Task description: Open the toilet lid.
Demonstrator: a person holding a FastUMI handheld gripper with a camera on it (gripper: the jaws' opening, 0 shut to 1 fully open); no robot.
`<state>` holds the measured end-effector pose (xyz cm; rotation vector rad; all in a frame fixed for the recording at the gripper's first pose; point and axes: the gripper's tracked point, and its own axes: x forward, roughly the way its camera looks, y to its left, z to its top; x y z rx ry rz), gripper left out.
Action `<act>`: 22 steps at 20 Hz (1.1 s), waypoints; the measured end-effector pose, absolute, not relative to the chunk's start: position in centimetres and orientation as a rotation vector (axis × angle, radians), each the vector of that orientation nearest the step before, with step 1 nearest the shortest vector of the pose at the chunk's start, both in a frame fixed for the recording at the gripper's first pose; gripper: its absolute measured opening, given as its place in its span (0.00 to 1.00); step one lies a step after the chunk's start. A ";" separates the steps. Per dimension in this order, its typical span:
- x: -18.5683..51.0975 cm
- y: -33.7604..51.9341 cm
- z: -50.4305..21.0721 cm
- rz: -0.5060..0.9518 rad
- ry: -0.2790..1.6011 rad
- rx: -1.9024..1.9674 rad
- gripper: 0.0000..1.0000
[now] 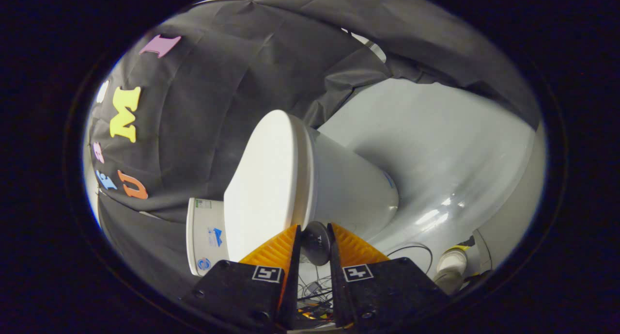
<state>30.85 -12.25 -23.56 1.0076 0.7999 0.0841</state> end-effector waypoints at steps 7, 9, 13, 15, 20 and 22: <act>30.7 -11.5 -21.8 0.116 0.758 1.000 0.19; 30.7 -11.5 -20.7 0.143 0.736 1.032 0.19; 30.8 -11.6 -18.8 0.193 0.672 1.107 0.17; 30.9 -11.4 -18.7 0.184 0.674 1.110 0.17; 30.8 -11.1 -17.4 0.206 0.657 1.111 0.17; 30.8 -10.8 -16.5 0.215 0.645 1.106 0.17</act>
